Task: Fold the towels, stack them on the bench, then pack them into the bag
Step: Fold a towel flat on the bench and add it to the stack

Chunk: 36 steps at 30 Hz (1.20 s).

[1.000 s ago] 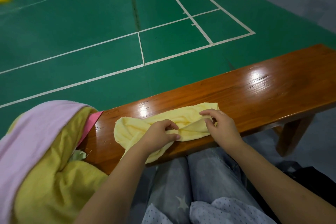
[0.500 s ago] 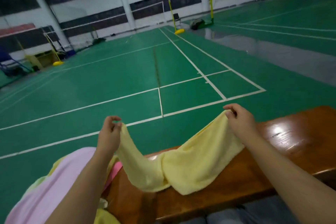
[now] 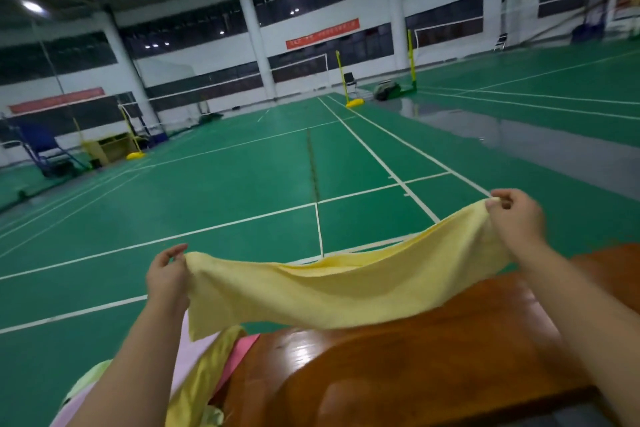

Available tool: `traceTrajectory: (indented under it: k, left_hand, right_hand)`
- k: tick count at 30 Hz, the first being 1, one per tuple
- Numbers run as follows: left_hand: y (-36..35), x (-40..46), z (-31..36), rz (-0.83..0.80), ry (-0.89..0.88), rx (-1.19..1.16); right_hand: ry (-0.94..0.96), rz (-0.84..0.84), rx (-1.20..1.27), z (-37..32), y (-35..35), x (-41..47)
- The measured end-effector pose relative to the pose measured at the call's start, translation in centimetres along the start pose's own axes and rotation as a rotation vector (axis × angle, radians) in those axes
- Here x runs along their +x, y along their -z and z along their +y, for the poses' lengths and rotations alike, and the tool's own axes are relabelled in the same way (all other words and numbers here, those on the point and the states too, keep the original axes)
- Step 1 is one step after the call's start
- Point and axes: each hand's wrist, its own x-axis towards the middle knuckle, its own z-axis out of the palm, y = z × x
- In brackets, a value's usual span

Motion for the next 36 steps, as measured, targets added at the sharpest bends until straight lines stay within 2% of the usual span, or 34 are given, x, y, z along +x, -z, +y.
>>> traceTrajectory:
  k: [3,6,10,13,16,21,29,36]
  left_hand:
    - [-0.3,-0.7,-1.6,-0.016,0.141,0.015]
    - [-1.7,-3.2,-1.0,-0.073,0.183,-0.018]
    - [-4.6,-10.2,-1.0,-0.284,0.206,0.031]
    - [-6.8,-17.2,-3.2,-0.463,0.310,0.105]
    - [-8.9,-23.6,-5.7,-0.568,0.402,0.095]
    - [-8.9,-28.1,-8.5,-0.560,0.341,0.190]
    - [-8.6,-29.5,-8.8,-0.526,0.198,0.347]
    - [-9.0,-29.8,-9.0,-0.483,0.248,0.218]
  right_hand:
    - [-0.117,-0.101,0.099,0.6,-0.9,-0.9]
    - [-0.223,-0.144,0.228,0.7,-1.8,-2.0]
    - [-0.184,-0.286,0.258,0.1,-2.7,-6.2]
    - [-0.135,-0.437,0.204,0.7,-4.0,-11.6]
    - [-0.191,-0.500,0.151,2.6,-5.5,-16.7]
    - [-0.121,-0.545,-0.037,5.5,-5.2,-21.1]
    - [-0.118,-0.512,-0.013,6.4,-5.1,-22.7]
    - [-0.117,-0.493,0.008,6.8,-5.5,-23.1]
